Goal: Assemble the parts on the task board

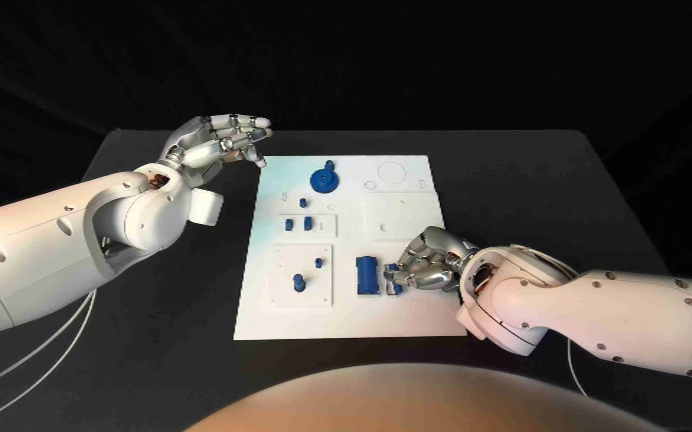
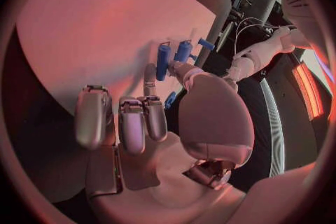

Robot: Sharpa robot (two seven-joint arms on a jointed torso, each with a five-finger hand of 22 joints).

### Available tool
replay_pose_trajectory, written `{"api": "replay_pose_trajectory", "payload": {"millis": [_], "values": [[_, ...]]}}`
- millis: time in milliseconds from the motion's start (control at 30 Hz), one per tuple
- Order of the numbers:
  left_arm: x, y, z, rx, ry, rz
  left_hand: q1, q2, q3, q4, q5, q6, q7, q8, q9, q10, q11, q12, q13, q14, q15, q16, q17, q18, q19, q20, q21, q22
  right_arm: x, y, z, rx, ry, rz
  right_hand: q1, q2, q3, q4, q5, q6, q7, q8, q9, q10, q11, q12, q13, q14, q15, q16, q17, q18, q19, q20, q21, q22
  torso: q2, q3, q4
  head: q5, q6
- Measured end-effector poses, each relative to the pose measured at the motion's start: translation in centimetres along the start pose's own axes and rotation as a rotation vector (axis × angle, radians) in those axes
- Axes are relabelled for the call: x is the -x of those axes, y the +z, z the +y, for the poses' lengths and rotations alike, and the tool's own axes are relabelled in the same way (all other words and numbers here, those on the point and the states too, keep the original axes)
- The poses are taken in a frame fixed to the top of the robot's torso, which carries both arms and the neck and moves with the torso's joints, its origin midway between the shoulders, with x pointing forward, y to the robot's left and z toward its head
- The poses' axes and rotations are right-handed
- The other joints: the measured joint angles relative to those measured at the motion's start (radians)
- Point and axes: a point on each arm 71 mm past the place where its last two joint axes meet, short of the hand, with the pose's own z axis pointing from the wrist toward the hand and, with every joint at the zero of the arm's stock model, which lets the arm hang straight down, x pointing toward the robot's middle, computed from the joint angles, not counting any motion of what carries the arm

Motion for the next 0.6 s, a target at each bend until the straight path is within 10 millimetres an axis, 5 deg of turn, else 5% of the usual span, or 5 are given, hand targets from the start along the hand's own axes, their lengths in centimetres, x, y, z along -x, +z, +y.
{"api": "replay_pose_trajectory", "payload": {"millis": [600], "values": [[-0.02,0.03,0.02,0.002,0.001,0.002,0.000,0.000,0.000,0.000,0.000,-0.002,-0.002,0.000,0.000,0.000,0.000,0.000,0.000,0.000,0.000,0.000,-0.001,0.000,0.000,0.000,0.000,0.000,-0.07,-0.02,-0.02,0.004,-0.015,0.007,-0.028,-0.001,-0.105,0.063,0.000,0.004,0.003,0.000,-0.004,0.000,0.000,-0.004,0.000,0.000,0.000,0.000,0.000,0.000,-0.001,-0.001,0.000,0.000,-0.001,0.0006,-0.0007,0.000,0.000]]}}
